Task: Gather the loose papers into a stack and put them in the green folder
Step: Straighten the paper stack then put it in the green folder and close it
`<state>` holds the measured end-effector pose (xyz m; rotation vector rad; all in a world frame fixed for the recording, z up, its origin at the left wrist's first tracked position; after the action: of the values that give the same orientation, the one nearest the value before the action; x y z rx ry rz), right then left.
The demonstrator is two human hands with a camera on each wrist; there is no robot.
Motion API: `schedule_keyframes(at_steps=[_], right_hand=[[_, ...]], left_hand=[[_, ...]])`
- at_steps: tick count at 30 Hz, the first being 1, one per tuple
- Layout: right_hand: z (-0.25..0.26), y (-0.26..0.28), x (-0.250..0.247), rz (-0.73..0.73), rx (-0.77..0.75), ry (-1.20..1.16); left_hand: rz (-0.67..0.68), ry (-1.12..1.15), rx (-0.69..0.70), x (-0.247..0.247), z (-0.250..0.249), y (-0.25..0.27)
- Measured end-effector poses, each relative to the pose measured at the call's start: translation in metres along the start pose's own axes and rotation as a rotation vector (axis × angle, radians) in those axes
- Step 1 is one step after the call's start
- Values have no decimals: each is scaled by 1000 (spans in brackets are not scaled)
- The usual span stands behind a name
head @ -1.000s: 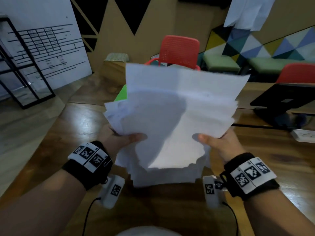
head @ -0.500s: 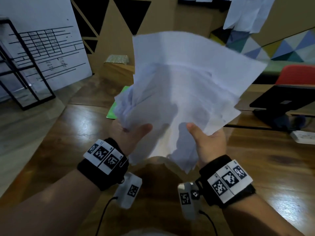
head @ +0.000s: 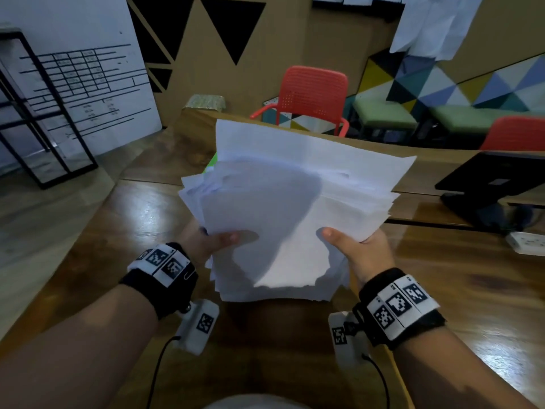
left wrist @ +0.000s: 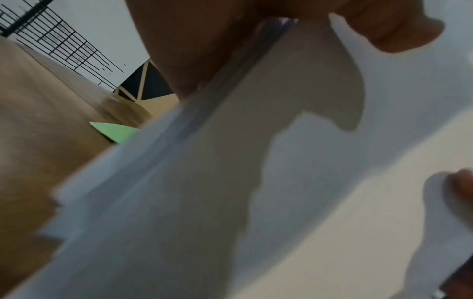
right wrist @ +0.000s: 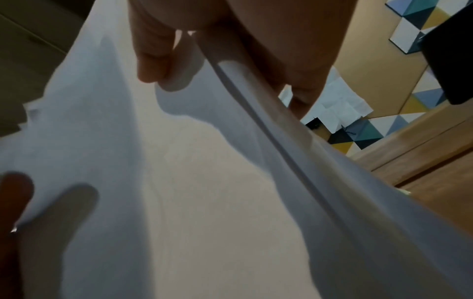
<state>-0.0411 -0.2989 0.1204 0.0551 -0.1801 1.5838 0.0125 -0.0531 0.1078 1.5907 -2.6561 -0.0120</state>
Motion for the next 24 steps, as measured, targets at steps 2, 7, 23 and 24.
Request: schedule_keyframes(at_steps=[2, 7, 23, 24], right_hand=[[-5, -2, 1, 8, 18, -16], [-7, -4, -1, -87, 32, -8], [76, 2, 10, -79, -441, 118], [81, 2, 12, -64, -471, 131]], left_hand=[[102, 8, -98, 11, 9, 1], [-74, -236, -240, 16, 10, 2], [-345, -188, 80, 4, -42, 15], [-330, -201, 91, 5, -46, 14]])
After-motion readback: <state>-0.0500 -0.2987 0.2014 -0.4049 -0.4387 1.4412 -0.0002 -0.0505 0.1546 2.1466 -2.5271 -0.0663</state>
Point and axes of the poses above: each hand's wrist, its own y-axis away from the middle knuckle, its own x-axis out of the palm, z = x × y, the point moved 7 cm from there along -y, towards the middle knuckle, and after that the axes turned 15 degrees about z, right-handed, at the moved point
